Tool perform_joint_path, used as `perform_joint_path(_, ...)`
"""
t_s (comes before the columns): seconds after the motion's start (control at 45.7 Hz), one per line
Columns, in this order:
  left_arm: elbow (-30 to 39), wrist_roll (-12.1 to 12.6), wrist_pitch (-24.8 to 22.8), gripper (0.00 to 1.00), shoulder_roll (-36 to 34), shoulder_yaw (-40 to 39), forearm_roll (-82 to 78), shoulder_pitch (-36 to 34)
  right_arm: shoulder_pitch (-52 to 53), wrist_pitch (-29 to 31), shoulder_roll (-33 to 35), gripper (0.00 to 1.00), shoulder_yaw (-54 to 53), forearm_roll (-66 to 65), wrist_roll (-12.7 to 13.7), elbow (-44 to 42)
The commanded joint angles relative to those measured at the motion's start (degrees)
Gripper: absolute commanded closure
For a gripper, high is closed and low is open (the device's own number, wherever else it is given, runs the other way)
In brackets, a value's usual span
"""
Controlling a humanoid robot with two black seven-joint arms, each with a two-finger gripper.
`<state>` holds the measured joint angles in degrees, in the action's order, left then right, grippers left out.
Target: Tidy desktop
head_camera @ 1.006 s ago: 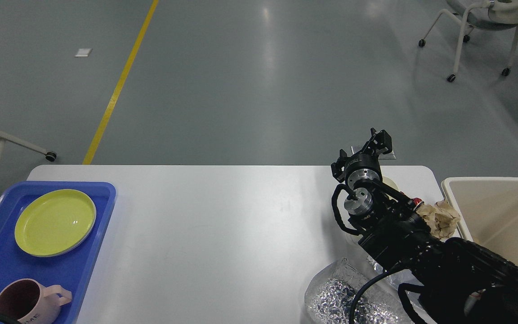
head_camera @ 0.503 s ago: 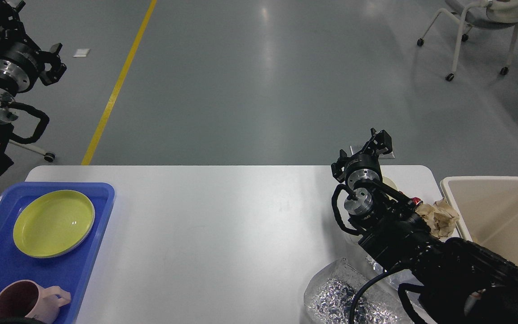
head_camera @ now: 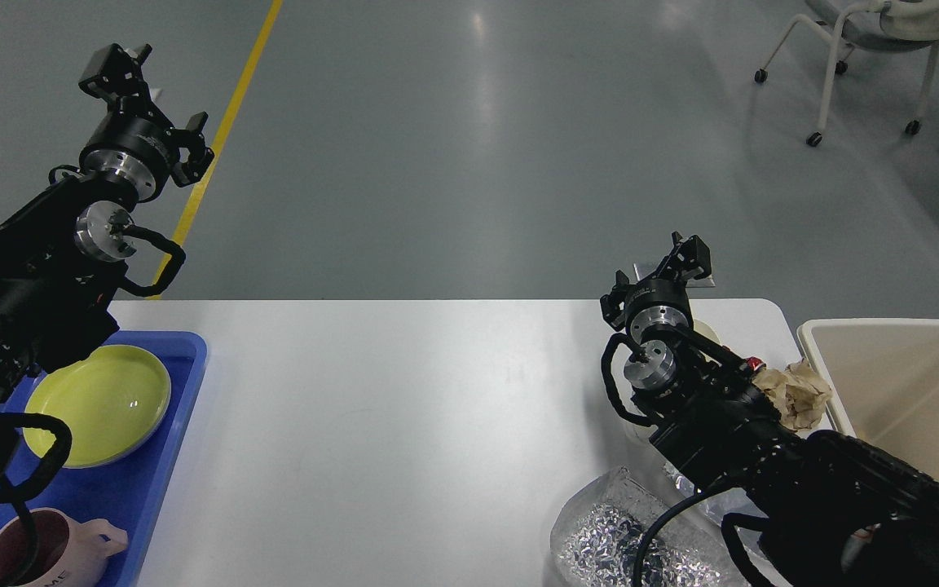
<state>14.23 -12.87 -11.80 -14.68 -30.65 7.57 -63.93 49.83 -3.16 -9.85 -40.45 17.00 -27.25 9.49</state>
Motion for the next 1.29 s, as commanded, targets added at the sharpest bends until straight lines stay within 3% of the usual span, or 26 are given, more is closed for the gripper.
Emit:
perform_joint_path(0.0,0.0,0.0,0.3,0.03,0.4,0.4,-0.4,0.1,0.0,0.0,0.0,0.0,0.0,0.0,0.0,0.0)
perform_joint_path(0.175,0.3,-0.1,-0.9,0.01,0.7,-1.9,0.2,0.8,0.0,0.0,0.0,0.0,0.0,0.0,0.0,0.0)
perform_joint_path(0.372,0.3,0.0,-0.9,0.01,6.1,-14.6,1.8,4.0,0.0,0.0,0.0,0.0,0.0,0.0,0.0,0.0)
perform_joint_path(0.481,0.4,-1.7,-0.9,0.01,7.9,-16.5,1.7,6.5,0.0,0.0,0.0,0.0,-0.1,0.0,0.0,0.0)
perform_joint_path(0.547,0.6,-5.7,-1.0,0.01,8.2,-15.9,1.7,7.3,0.0,0.0,0.0,0.0,0.0,0.0,0.0,0.0)
perform_joint_path(0.7,0.6,-22.6,-0.9,0.01,12.3,-16.3,1.8,11.2,0.0,0.0,0.0,0.0,0.0,0.0,0.0,0.0)
perform_joint_path(0.766,0.6,-26.0,-0.2,0.01,12.7,-15.8,1.8,12.0,0.0,0.0,0.0,0.0,-0.1,0.0,0.0,0.0)
perform_joint_path(0.875,0.5,-23.7,-0.1,0.01,12.5,-15.5,1.7,12.1,0.0,0.0,0.0,0.0,-0.1,0.0,0.0,0.0)
perform_joint_path(1.028,0.4,-12.6,-0.8,0.0,11.3,-15.5,1.5,12.3,0.0,0.0,0.0,0.0,-0.1,0.0,0.0,0.0)
perform_joint_path(1.094,0.4,-9.5,-0.9,0.0,11.1,-15.5,1.4,13.0,0.0,0.0,0.0,0.0,0.0,0.0,0.0,0.0)
perform_joint_path(1.269,0.5,-9.0,-0.9,0.0,12.0,-14.3,1.3,15.1,0.0,0.0,0.0,0.0,0.0,0.0,0.0,0.0)
